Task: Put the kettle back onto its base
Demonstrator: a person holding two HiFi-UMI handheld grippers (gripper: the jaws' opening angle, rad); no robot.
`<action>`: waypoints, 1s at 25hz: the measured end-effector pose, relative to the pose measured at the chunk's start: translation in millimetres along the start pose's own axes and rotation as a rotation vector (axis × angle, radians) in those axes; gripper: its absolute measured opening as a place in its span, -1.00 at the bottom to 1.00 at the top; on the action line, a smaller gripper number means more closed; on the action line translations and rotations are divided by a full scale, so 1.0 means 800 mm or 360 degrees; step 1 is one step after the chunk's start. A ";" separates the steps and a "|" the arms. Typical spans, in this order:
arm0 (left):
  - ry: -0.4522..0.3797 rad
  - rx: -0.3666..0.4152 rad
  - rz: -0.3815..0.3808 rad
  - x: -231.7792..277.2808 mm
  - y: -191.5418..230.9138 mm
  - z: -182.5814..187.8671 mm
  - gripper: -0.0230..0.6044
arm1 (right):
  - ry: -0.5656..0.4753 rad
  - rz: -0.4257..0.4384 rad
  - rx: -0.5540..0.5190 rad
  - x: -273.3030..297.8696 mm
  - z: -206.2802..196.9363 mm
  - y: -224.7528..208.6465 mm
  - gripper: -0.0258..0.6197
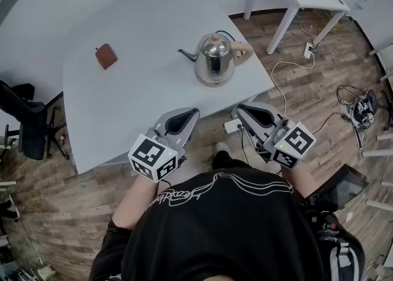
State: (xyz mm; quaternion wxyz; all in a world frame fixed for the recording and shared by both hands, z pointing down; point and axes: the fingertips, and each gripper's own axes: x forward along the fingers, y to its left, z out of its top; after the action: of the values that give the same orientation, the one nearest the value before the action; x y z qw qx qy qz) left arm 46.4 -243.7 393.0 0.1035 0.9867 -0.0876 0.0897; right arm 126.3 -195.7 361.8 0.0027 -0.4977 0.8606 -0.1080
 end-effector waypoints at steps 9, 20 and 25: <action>0.0134 -0.0030 -0.0208 -0.034 -0.091 0.003 -0.91 | 0.0159 0.0091 0.0128 -0.017 -0.012 0.085 -0.90; 0.0163 -0.0093 -0.0254 -0.031 -0.102 -0.002 -0.91 | 0.0257 0.0120 0.0129 -0.017 -0.031 0.103 -0.90; 0.0160 -0.0152 -0.0266 -0.030 -0.104 -0.006 -0.91 | 0.0254 0.0136 0.0125 -0.015 -0.037 0.104 -0.90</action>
State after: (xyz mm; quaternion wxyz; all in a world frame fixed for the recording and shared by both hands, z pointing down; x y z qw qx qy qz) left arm 38.6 -159.0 377.2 0.1618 0.9788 -0.0037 0.1257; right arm 57.6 -139.7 373.4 -0.0417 -0.4498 0.8737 -0.1806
